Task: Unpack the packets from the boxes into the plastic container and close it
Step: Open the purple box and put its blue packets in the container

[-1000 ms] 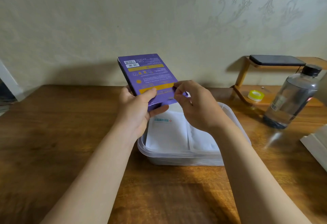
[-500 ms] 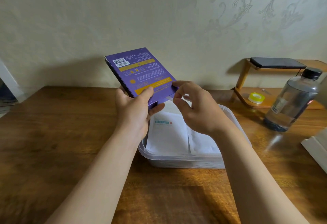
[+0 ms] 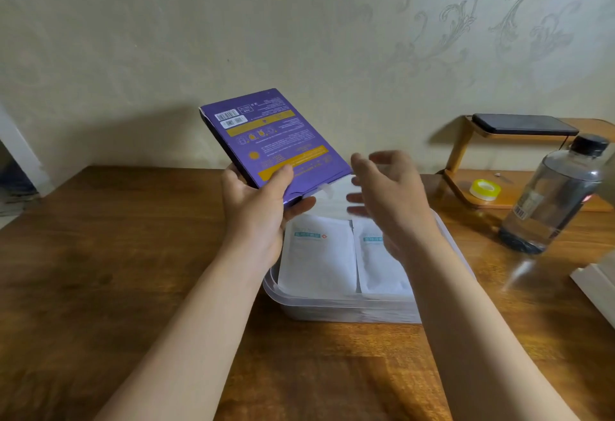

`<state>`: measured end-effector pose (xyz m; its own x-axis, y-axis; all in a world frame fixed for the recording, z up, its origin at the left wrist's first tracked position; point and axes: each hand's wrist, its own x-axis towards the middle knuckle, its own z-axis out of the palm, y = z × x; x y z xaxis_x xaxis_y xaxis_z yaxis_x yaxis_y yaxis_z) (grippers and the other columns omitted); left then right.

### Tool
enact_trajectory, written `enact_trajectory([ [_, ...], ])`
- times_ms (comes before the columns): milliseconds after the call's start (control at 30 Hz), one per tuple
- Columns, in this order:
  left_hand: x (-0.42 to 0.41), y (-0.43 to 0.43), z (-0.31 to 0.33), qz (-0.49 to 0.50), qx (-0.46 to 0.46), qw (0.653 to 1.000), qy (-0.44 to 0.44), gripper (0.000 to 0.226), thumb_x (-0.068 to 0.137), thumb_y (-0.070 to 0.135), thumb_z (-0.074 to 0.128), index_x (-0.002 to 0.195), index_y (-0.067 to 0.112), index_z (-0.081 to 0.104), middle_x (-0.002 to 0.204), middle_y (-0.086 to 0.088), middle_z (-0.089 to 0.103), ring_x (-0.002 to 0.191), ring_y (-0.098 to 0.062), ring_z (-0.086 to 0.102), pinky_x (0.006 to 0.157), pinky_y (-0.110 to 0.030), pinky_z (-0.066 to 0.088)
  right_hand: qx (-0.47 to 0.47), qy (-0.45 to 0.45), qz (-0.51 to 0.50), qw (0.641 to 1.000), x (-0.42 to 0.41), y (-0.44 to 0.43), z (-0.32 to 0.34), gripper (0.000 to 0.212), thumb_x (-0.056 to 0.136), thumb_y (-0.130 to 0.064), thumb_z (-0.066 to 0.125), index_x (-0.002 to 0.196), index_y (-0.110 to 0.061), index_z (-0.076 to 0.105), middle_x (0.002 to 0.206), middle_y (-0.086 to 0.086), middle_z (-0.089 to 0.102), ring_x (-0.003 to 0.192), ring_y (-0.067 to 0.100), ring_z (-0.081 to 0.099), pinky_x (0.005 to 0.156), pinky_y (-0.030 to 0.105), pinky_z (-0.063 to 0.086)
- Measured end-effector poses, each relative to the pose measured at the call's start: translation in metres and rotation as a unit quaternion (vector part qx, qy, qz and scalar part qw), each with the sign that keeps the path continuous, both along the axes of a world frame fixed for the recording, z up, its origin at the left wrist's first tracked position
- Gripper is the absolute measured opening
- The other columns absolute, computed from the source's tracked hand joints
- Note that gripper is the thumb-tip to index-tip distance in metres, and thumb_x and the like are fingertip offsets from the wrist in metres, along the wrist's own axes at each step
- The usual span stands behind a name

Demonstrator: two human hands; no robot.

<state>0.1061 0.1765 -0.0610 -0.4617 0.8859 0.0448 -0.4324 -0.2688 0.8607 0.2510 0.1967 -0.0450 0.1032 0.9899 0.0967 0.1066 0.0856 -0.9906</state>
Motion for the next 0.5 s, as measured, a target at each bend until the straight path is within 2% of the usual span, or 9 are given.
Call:
enact_trajectory([
  [67, 0.005, -0.001, -0.002, -0.016, -0.001, 1.000, 0.005, 0.045, 0.094, 0.000, 0.068, 0.132, 0.009, 0.046, 0.114, -0.013, 0.072, 0.083, -0.026, 0.078, 0.054, -0.033, 0.059, -0.096, 0.044, 0.051, 0.993, -0.006, -0.002, -0.001, 0.053, 0.088, -0.050, 0.068, 0.123, -0.016, 0.048, 0.104, 0.011, 0.066, 0.076, 0.023, 0.073, 0.069, 0.040, 0.063],
  [167, 0.011, -0.002, -0.005, -0.031, -0.002, 0.999, 0.025, 0.042, 0.096, 0.002, 0.066, 0.132, 0.010, 0.046, 0.115, -0.015, 0.073, 0.086, -0.031, 0.077, 0.056, -0.035, 0.060, -0.097, 0.071, 0.093, 0.988, -0.015, -0.004, -0.010, 0.055, 0.084, -0.044, 0.076, 0.121, -0.010, 0.052, 0.101, 0.012, 0.072, 0.077, 0.026, 0.073, 0.069, 0.038, 0.062],
  [267, 0.013, 0.001, -0.009, -0.037, 0.006, 0.998, 0.040, 0.040, 0.097, 0.007, 0.066, 0.131, 0.013, 0.045, 0.119, -0.015, 0.072, 0.099, -0.037, 0.075, 0.072, -0.055, 0.063, -0.068, 0.072, 0.104, 0.990, -0.018, -0.005, -0.014, 0.059, 0.076, -0.034, 0.086, 0.118, -0.016, 0.049, 0.103, 0.007, 0.075, 0.084, 0.027, 0.076, 0.074, 0.038, 0.060],
  [333, 0.014, 0.001, -0.009, -0.033, 0.006, 0.998, 0.049, 0.037, 0.098, 0.013, 0.066, 0.129, 0.016, 0.046, 0.120, -0.013, 0.072, 0.102, -0.038, 0.074, 0.085, -0.067, 0.057, -0.063, 0.082, 0.126, 0.987, -0.017, -0.005, -0.015, 0.065, 0.073, -0.023, 0.090, 0.120, -0.016, 0.046, 0.104, 0.008, 0.076, 0.086, 0.030, 0.076, 0.079, 0.042, 0.060],
  [400, 0.015, 0.000, -0.007, -0.027, 0.001, 0.998, 0.052, 0.033, 0.101, 0.017, 0.063, 0.129, 0.015, 0.046, 0.120, -0.012, 0.073, 0.102, -0.037, 0.074, 0.087, -0.068, 0.056, -0.047, 0.127, 0.157, 0.978, -0.016, -0.006, -0.016, 0.072, 0.072, -0.005, 0.088, 0.127, -0.009, 0.042, 0.107, 0.017, 0.074, 0.090, 0.036, 0.074, 0.081, 0.052, 0.060],
  [500, 0.015, 0.000, -0.007, -0.029, -0.013, 0.999, 0.024, 0.027, 0.103, 0.018, 0.061, 0.126, 0.015, 0.049, 0.115, -0.012, 0.074, 0.095, -0.033, 0.077, 0.078, -0.055, 0.063, -0.034, 0.152, 0.189, 0.970, -0.012, -0.005, -0.015, 0.075, 0.073, 0.013, 0.080, 0.131, -0.008, 0.038, 0.107, 0.025, 0.071, 0.092, 0.042, 0.072, 0.081, 0.059, 0.059],
])
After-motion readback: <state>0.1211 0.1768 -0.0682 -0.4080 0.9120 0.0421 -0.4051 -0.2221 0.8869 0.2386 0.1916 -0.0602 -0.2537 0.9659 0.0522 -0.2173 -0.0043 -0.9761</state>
